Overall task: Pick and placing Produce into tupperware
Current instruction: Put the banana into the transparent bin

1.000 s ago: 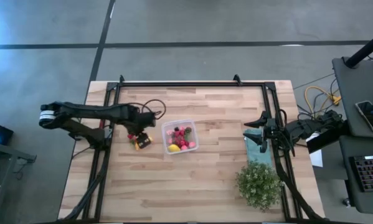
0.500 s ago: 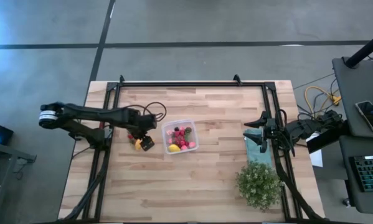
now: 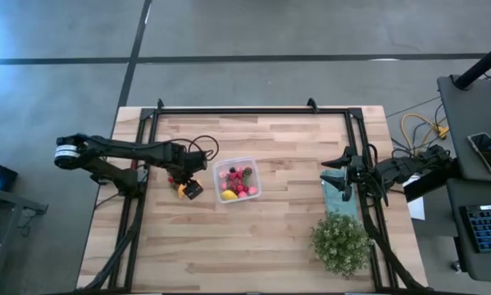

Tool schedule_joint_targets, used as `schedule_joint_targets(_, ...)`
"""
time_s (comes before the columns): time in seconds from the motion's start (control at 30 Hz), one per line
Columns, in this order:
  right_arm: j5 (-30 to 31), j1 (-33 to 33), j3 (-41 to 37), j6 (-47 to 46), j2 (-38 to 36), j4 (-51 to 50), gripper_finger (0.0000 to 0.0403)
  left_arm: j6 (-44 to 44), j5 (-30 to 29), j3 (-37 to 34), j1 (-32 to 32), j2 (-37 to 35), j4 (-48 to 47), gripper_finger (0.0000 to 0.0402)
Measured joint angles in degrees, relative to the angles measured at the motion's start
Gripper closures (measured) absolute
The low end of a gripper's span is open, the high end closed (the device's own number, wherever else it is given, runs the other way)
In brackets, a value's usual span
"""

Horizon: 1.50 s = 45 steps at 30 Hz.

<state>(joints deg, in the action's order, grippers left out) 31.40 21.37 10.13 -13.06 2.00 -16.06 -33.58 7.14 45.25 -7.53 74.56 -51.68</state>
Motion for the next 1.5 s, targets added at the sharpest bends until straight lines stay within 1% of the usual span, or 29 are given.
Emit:
schedule_joint_targets(0.2, 0.00, 0.00, 0.00, 0.01, -0.02, 0.04, 0.0170, 5.16, -0.26, -0.86, 0.04, 0.12, -0.58, 0.0182)
schedule_joint_targets(0.33, 0.01, -0.01, 0.01, 0.00, -0.04, 0.04, 0.0170, 10.09, -2.88, -1.81, 0.04, 0.12, -1.28, 0.0182)
schedule_joint_targets(0.47, 0.00, -0.02, 0.00, 0.00, -0.04, 0.03, 0.0170, 13.31, -3.74, -3.19, 0.04, 0.21, -0.90, 0.0182)
schedule_joint_targets(0.53, 0.00, 0.00, 0.00, 0.01, -0.03, 0.01, 0.0170, 13.49, -4.70, -3.54, 0.04, 0.50, -0.70, 0.0182)
schedule_joint_targets(0.77, 0.00, 0.00, 0.00, 0.00, -0.04, 0.01, 0.0170, 12.84, -4.75, -3.28, 0.04, 0.75, 2.09, 0.0182)
schedule_joint_targets(0.9, 0.02, 0.00, 0.00, 0.00, -0.04, 0.03, 0.0170, 9.01, -4.78, -3.50, 0.04, 0.75, 3.76, 0.0182)
schedule_joint_targets(1.13, 0.02, 0.00, 0.00, 0.00, -0.04, 0.02, 0.0170, 8.75, -6.61, -4.88, 0.04, 1.33, 4.07, 0.0182)
schedule_joint_targets(1.3, 0.02, -0.02, 0.00, 0.00, -0.04, 0.03, 0.0170, 8.92, -6.62, -5.22, 0.04, 3.26, 5.19, 0.0182)
schedule_joint_targets(1.5, 0.02, -0.02, 0.00, 0.00, -0.04, 0.03, 0.0170, 8.50, -6.56, -5.12, 0.09, 8.47, 7.59, 0.0182)
